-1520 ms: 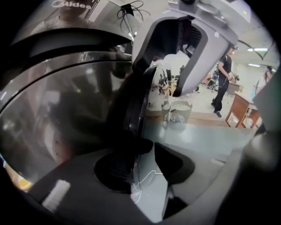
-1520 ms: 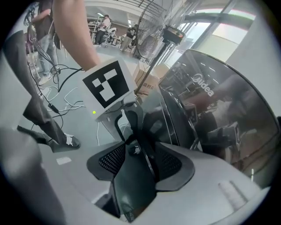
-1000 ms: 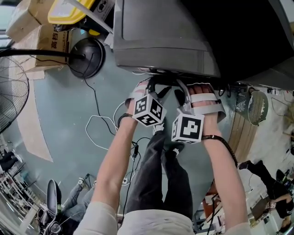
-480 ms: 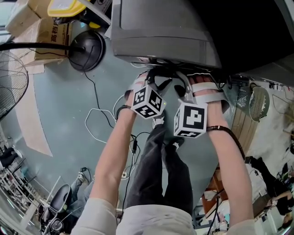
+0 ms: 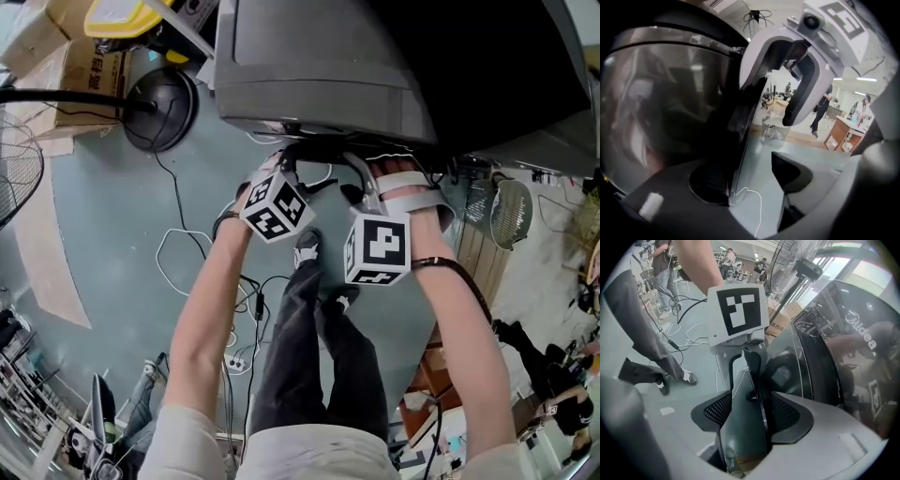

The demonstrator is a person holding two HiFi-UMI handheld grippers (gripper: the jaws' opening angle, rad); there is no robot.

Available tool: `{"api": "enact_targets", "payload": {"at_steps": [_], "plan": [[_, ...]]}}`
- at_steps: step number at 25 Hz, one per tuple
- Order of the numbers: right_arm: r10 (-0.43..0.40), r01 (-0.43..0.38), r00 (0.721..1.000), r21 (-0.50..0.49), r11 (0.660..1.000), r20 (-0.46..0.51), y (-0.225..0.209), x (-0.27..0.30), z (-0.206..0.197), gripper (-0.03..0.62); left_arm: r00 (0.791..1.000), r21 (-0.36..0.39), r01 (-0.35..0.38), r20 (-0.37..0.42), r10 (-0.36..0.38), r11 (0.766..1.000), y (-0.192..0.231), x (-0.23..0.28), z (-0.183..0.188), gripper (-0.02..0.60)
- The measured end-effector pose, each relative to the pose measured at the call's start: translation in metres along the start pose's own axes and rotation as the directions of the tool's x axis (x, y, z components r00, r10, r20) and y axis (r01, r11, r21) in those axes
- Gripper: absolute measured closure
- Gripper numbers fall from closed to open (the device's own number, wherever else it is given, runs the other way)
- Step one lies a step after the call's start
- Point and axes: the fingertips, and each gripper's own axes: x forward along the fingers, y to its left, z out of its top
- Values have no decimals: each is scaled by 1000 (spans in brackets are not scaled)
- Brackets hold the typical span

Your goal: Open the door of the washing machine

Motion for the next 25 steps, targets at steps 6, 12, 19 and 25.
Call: {"api": "enact_targets", "payload": {"at_steps": [6,12,19,25], "plan": [[22,-21,1000,-12,1000,3,3,-1,-1,361,999,-54,-42,13,43,998,2,1,3,282],[54,-54,998,7,999,14,8,-2,1,351,997,-76,-74,16,75,994,0,2,2,282],[45,-45,999,-8,999,6,12,-1,-2,327,996,-17,-90,-6,90,996,-3,6,0,282],[48,-48,999,-7,999,3,13,-2,-2,327,996,-1,-92,-23,92,996,-5,7,0,273]]}}
